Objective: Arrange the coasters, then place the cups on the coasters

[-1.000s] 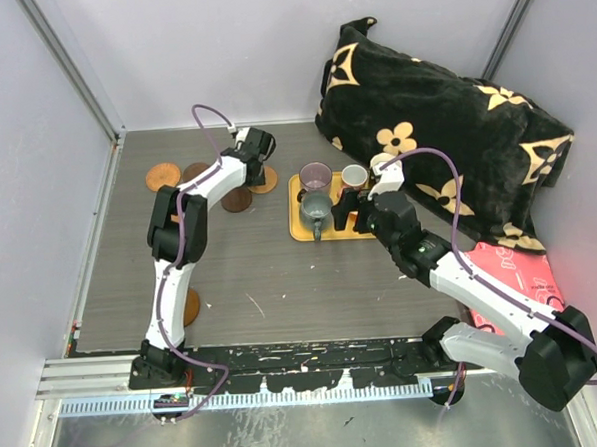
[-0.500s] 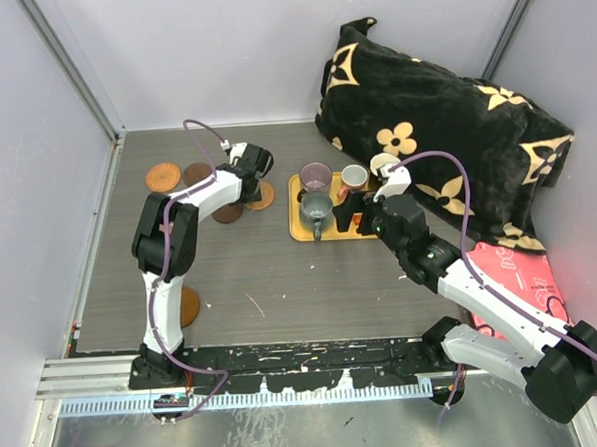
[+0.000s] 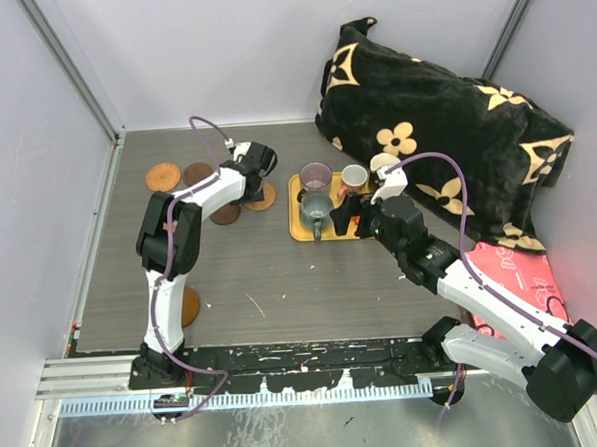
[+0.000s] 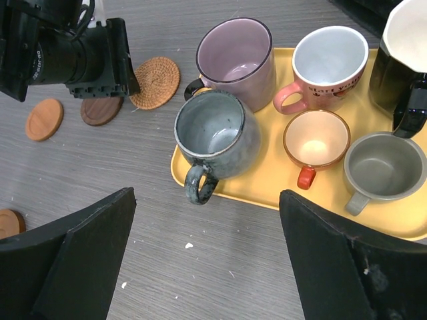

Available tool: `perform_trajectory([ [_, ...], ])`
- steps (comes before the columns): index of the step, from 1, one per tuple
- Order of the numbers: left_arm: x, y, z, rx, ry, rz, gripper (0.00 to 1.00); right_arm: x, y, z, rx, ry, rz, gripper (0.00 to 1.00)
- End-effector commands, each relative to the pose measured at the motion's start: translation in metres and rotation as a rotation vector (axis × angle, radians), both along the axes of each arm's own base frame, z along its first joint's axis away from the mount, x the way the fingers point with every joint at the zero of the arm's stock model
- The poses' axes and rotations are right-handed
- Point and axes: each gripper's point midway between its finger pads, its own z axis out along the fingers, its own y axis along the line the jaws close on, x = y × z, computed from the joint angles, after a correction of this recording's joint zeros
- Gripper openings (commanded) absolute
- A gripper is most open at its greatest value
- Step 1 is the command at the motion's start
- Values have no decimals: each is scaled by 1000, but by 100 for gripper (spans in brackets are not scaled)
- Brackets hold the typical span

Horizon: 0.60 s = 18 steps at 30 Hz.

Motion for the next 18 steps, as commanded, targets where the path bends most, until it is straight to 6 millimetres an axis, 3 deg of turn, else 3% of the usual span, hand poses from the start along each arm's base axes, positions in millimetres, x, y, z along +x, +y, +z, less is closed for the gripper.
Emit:
perform_trajectory([
  [1,-18,-8,-36,24,126,-37,49,1,3,10,17,-22,2,93],
  [11,-20,5,-39,24,133,5,48,2,4,8,19,-19,1,94],
  [18,-14,7,-16,14,72,12,51,1,5,3,18,-8,7,94],
])
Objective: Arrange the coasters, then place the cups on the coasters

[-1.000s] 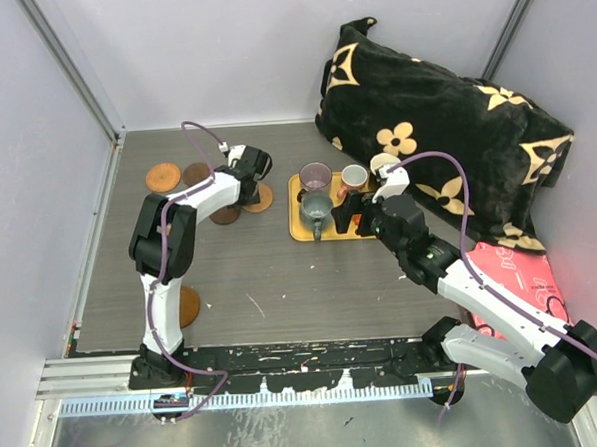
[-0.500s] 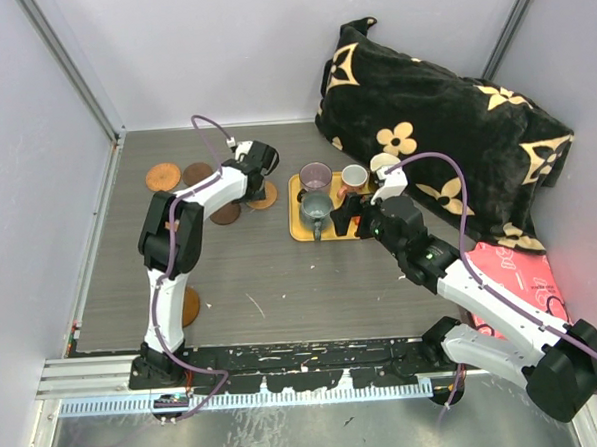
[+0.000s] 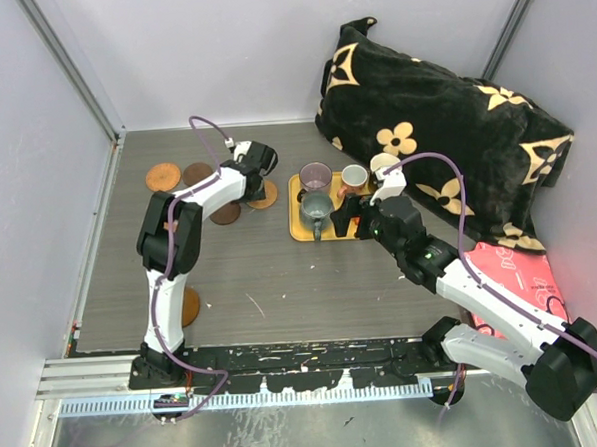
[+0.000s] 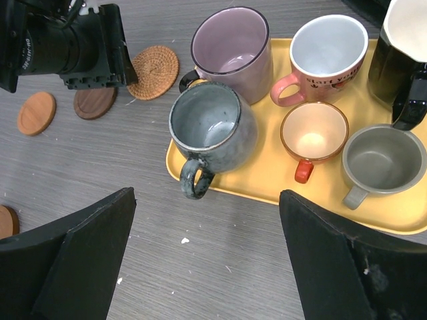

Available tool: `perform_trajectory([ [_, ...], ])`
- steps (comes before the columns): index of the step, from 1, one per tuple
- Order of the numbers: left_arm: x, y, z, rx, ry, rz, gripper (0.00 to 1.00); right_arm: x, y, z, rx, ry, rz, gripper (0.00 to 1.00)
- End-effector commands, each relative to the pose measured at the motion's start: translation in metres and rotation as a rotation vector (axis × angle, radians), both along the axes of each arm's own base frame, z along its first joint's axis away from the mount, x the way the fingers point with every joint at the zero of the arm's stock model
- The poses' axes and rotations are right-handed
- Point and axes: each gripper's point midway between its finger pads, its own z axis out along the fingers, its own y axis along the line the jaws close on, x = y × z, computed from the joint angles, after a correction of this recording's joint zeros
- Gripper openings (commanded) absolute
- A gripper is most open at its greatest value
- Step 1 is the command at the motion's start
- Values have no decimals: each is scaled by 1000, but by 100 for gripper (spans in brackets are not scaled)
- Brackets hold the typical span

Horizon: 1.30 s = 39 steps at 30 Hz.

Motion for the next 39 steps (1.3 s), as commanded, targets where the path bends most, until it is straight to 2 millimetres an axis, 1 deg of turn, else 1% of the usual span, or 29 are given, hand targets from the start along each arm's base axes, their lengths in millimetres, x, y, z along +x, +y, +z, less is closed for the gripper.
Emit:
perform_trajectory([
  [1,-21,10,-10,17,73,3,52,2,6,9,33,-28,9,93],
  [5,-16,11,16,10,18,8,52,1,5,9,34,-28,7,93],
  [9,-20,14,37,-17,-36,23,52,-1,5,8,35,-26,9,94],
  [11,-29,20,40,-23,-50,36,53,-2,5,7,37,-25,14,93],
  [14,-38,25,49,-46,-90,41,57,-2,5,6,36,-25,14,93],
  [16,-44,25,51,-70,-112,33,56,-3,5,4,35,-23,16,93],
  [19,-47,24,57,-98,-138,20,56,-3,6,3,38,-24,20,93],
  [21,-47,20,56,-106,-136,-6,56,-4,7,1,40,-20,23,93],
  [23,-42,14,56,-115,-149,-39,56,-5,7,0,42,-18,27,93],
  [26,-31,4,56,-124,-175,-93,55,-6,6,-2,37,-16,25,93],
  [31,-16,-14,55,-164,-191,-136,53,-6,3,-5,22,-13,18,93],
  [34,-9,-24,51,-188,-194,-153,51,-6,2,-5,14,-9,17,93],
  [36,-6,-31,48,-201,-191,-166,47,-6,2,-6,11,-7,14,93],
  [39,-2,-38,43,-205,-181,-176,46,-5,2,-8,6,-2,14,93],
])
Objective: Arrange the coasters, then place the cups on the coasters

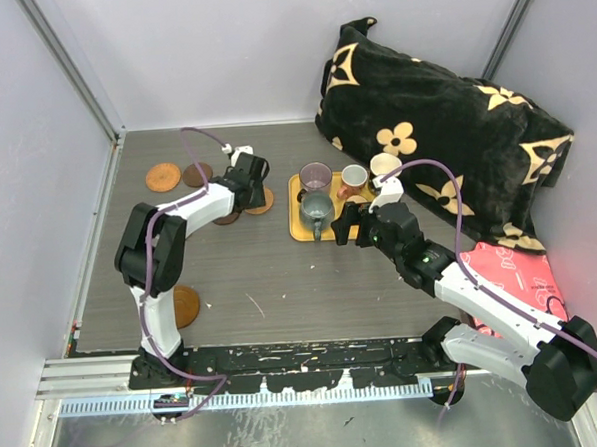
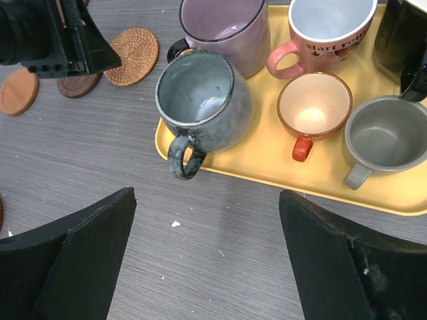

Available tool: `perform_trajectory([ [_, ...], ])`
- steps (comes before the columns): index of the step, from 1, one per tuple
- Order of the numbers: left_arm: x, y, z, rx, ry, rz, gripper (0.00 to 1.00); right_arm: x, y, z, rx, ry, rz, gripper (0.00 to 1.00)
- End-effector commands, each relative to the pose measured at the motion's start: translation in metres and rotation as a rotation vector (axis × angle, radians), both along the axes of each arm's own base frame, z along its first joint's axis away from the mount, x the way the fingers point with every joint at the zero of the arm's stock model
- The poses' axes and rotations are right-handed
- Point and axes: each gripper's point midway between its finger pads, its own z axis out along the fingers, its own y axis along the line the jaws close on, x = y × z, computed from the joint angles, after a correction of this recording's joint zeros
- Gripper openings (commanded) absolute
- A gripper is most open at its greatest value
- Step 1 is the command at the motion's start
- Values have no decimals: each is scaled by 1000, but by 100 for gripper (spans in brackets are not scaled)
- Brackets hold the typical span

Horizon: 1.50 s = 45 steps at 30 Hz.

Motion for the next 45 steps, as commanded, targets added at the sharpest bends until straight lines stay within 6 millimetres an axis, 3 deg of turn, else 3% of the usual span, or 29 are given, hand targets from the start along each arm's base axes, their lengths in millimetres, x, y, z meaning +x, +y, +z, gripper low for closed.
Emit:
perform_trajectory([
  [1,24,-23,19,-55,-76,-40,47,3,4,20,30,-53,2,93],
  [21,40,-35,-16,-31,-7,-52,47,8,9,22,26,-44,10,93],
  [31,47,-42,-19,-46,-2,-57,48,10,8,18,13,-37,4,93],
  [36,48,-41,3,-65,-56,-57,48,9,8,18,15,-39,5,93],
  [45,43,-31,66,-80,-165,-44,48,7,10,14,31,-35,13,93],
])
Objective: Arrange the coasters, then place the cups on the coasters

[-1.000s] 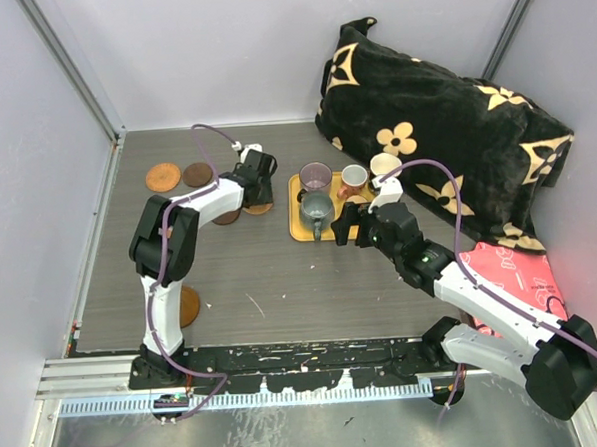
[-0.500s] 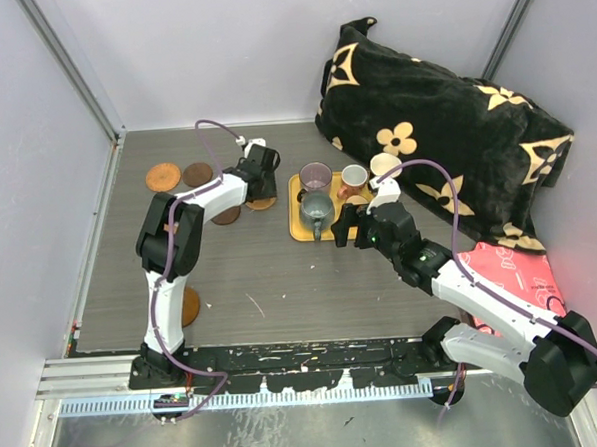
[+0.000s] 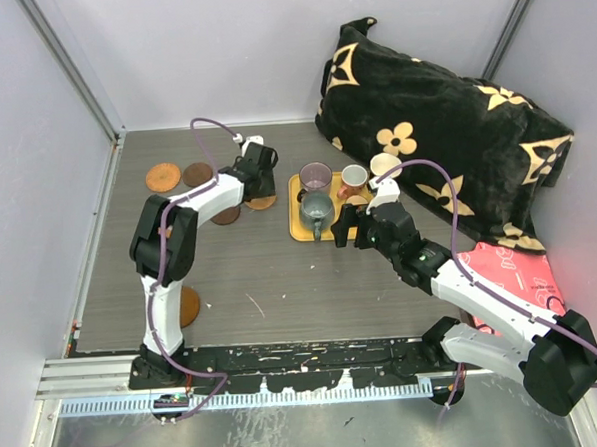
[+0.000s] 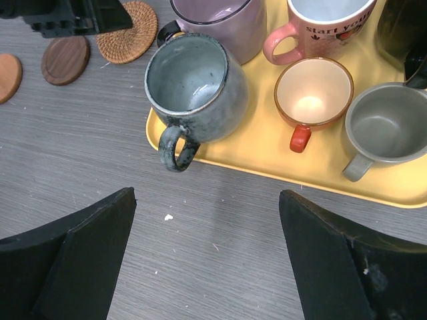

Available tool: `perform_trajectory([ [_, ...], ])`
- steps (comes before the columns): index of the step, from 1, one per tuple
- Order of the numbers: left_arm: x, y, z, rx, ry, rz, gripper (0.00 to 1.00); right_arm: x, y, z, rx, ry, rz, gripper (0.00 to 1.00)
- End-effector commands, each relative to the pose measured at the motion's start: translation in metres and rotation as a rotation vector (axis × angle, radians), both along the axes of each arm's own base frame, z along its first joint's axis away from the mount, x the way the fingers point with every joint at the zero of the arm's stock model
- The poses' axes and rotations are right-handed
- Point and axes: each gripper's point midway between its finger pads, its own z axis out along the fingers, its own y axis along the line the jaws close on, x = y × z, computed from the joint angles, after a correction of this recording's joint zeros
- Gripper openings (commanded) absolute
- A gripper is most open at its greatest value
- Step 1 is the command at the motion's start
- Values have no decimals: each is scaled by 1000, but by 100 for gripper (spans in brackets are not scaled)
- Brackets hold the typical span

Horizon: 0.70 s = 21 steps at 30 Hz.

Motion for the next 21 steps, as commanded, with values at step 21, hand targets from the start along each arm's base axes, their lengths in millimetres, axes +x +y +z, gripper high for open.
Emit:
perform_trajectory([
  [21,-44,86,17,37,-36,212,49,-1,7,29,72,-88,29,93],
])
